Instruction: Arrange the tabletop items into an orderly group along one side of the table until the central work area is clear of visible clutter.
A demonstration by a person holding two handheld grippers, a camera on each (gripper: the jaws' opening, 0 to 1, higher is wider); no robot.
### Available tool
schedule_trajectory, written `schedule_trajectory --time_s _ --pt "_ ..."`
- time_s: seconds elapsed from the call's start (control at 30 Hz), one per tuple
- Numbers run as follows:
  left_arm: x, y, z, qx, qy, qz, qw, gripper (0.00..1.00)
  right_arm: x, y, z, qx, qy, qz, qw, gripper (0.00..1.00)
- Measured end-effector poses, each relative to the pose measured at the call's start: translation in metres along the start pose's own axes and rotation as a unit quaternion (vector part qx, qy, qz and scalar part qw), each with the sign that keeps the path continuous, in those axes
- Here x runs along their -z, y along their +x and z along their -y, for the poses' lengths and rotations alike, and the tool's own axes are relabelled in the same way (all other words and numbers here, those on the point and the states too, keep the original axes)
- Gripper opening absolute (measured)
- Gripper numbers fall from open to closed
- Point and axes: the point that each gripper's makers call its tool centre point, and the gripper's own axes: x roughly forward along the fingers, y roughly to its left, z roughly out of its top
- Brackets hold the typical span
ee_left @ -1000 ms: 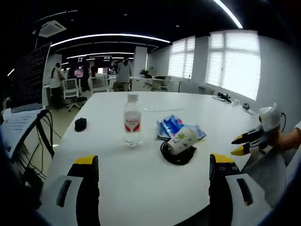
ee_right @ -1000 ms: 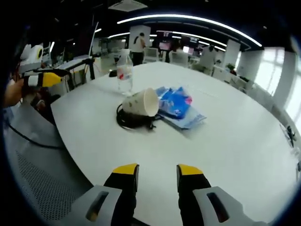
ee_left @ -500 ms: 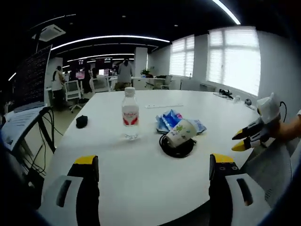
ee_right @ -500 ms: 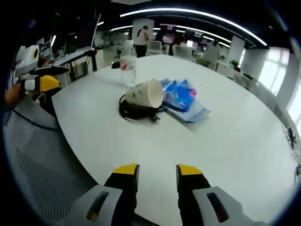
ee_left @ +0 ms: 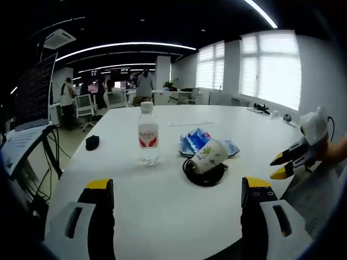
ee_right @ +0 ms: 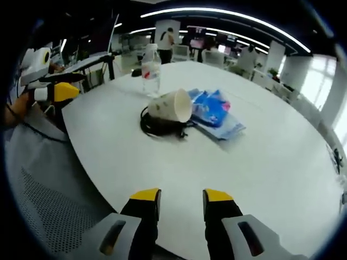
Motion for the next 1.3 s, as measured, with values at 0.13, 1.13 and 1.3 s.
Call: schedule_trajectory --time_s 0.13,1.13,1.3 --pt "-0.002 0.001 0.004 0.009 -0.010 0.002 0.9999 1.00 -0.008 -0.006 0.006 0.004 0.033 0.022 0.9992 0.31" --pt "0.013 0.003 0.005 0.025 -0.016 -0.043 0.9986 0.90 -0.126 0.070 -0.034 -0.184 0.018 0.034 0.9822 0.32" --pt "0.016 0.004 0.003 0.030 -0.019 -0.054 0.9979 0.88 -0.123 0.084 -0.033 -0.190 0.009 0.010 0.9818 0.25"
